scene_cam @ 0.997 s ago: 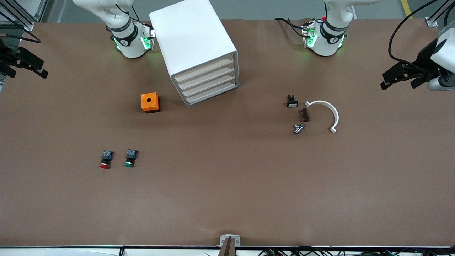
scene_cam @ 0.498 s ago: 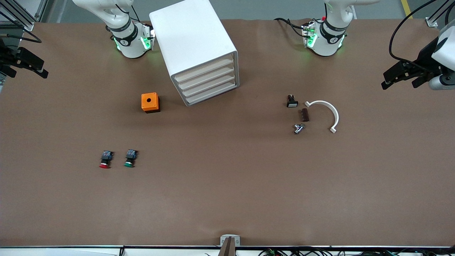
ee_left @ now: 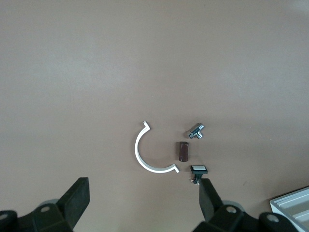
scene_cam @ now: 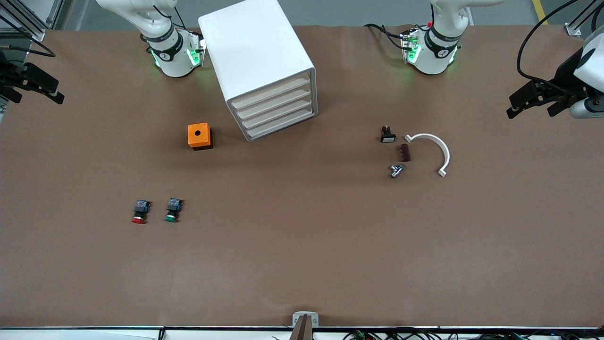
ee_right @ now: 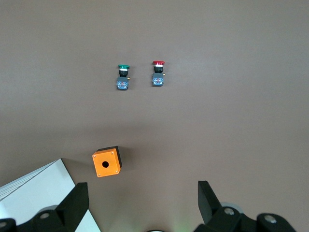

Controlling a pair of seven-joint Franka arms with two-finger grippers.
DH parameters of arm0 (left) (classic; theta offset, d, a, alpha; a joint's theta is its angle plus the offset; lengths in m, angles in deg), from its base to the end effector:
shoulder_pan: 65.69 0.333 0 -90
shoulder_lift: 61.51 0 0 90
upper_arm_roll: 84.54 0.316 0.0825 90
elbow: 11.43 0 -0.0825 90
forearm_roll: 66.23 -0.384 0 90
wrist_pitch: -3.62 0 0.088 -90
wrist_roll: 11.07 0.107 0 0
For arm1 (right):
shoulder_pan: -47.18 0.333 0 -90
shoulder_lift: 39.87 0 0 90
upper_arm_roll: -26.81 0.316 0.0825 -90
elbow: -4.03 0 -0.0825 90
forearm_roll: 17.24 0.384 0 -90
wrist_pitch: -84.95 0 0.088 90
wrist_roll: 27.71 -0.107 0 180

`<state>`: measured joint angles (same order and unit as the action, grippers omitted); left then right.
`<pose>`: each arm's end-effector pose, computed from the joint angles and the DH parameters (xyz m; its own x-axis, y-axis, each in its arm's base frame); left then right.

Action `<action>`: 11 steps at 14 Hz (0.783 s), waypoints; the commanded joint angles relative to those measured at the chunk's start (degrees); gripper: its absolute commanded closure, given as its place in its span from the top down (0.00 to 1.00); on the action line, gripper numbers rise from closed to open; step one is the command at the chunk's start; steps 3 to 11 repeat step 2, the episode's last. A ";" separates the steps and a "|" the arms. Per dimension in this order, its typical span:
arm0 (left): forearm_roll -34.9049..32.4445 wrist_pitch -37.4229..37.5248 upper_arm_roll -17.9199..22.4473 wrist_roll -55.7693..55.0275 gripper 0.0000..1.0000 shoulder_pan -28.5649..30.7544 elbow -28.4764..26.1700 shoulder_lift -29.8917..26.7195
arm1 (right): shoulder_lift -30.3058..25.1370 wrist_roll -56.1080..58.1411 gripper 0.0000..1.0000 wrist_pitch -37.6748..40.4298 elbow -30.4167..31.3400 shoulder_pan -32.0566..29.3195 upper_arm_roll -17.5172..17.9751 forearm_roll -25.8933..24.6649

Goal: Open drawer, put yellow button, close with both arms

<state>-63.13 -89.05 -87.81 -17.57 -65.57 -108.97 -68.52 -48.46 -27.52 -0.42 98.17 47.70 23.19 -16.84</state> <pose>0.5189 -0.0360 0.6320 0.9976 0.0610 0.0315 0.0594 -0.9969 0.0510 0.4977 -0.0289 0.6624 0.9988 -0.0495 -0.0034 -0.0495 -0.9986 -0.0164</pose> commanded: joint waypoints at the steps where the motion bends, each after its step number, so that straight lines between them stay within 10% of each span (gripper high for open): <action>1: -1.42 1.09 -0.86 1.14 1.00 0.76 1.22 0.33 | -0.99 0.52 1.00 0.11 0.88 -0.34 0.11 -0.75; 11: -1.34 1.09 -0.94 1.14 1.00 0.76 1.13 0.33 | -0.99 0.52 1.00 0.20 0.88 -0.34 0.10 -0.75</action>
